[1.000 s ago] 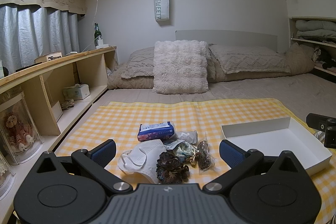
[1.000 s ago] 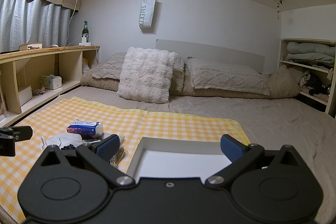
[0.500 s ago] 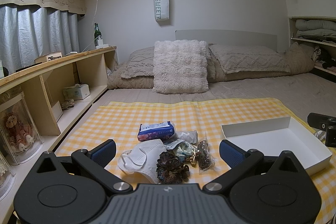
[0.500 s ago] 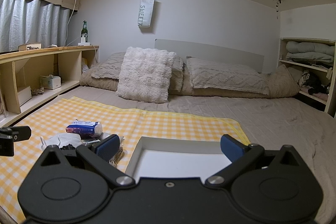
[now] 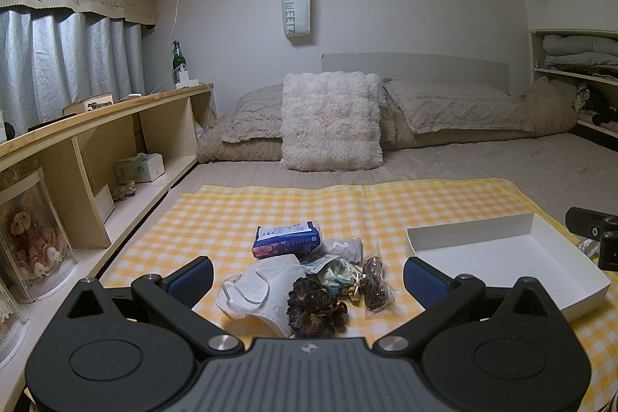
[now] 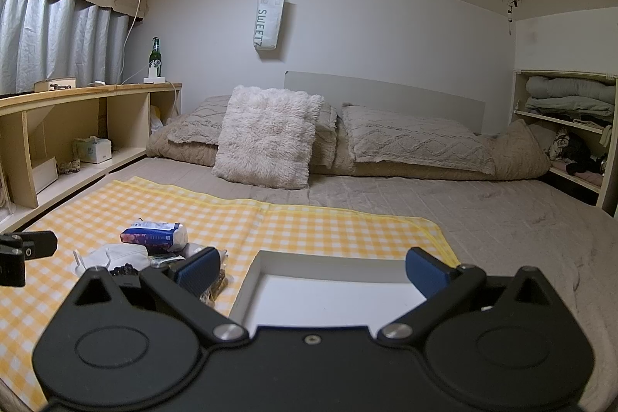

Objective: Organize soft objects

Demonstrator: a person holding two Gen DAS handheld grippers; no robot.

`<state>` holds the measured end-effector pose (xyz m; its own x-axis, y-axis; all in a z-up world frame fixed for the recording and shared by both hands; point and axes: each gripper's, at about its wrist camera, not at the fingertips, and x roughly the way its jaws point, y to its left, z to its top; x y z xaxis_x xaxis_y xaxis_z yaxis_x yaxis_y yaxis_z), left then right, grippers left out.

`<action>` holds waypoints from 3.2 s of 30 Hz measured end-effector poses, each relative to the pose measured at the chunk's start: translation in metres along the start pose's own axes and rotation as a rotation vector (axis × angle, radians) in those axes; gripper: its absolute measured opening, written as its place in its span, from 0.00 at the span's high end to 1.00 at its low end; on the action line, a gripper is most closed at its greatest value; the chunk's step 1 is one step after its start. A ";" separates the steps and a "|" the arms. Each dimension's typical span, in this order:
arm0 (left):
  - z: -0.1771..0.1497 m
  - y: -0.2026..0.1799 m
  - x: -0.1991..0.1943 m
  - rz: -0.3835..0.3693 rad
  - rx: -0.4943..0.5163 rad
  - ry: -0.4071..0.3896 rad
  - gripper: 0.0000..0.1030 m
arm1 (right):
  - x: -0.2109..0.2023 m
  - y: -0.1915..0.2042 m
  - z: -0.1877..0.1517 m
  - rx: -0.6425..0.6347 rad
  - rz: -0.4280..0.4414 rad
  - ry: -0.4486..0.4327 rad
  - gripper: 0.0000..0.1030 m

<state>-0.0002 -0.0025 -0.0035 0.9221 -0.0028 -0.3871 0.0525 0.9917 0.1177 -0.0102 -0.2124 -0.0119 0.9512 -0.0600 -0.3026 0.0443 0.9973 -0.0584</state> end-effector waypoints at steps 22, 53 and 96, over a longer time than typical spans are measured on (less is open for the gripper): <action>0.042 0.028 0.017 0.011 -0.046 0.005 0.00 | 0.000 0.003 0.048 -0.102 0.133 -0.089 0.00; 0.034 0.099 0.222 -0.216 -0.372 0.436 0.20 | 0.222 0.078 0.027 -0.102 0.677 0.263 0.00; -0.012 0.072 0.279 -0.159 -0.117 0.621 0.96 | 0.271 0.147 -0.038 -0.231 0.987 0.710 0.98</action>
<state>0.2563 0.0702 -0.1143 0.5117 -0.1107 -0.8520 0.0956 0.9928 -0.0715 0.2430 -0.0834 -0.1387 0.1671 0.6320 -0.7567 -0.7209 0.6019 0.3436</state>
